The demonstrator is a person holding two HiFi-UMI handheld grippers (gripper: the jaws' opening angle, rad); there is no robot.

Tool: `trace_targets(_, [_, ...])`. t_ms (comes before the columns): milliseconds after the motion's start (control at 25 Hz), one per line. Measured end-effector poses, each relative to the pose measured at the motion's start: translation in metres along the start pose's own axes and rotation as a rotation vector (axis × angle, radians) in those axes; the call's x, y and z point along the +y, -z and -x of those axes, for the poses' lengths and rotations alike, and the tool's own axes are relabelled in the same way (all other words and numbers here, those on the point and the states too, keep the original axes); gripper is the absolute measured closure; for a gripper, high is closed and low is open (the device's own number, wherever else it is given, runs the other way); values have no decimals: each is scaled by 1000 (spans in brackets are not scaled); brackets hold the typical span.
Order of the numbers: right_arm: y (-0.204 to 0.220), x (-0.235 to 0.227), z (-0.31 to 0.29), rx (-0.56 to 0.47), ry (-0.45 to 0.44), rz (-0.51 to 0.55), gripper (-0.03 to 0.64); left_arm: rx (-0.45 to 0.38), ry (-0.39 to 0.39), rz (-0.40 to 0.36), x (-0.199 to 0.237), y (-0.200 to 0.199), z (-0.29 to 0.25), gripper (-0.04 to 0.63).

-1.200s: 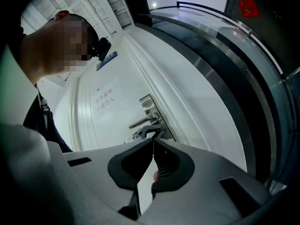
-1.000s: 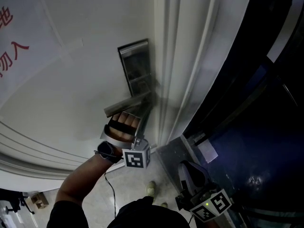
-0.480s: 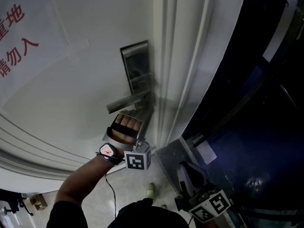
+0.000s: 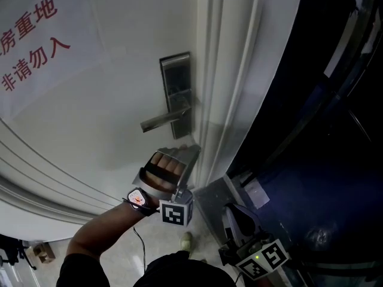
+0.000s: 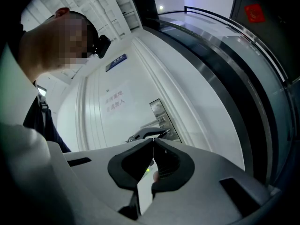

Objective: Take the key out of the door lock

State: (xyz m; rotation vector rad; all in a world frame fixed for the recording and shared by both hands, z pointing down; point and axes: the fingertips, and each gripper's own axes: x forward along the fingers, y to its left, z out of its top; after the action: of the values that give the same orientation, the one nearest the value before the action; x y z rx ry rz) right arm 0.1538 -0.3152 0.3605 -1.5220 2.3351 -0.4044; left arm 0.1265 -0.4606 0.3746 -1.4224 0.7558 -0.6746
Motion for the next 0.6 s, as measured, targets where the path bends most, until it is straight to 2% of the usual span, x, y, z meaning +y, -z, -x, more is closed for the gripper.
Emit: trace_targets(600, [2, 35, 40, 42, -21, 45, 603, -70, -37, 6, 49, -63, 86, 586])
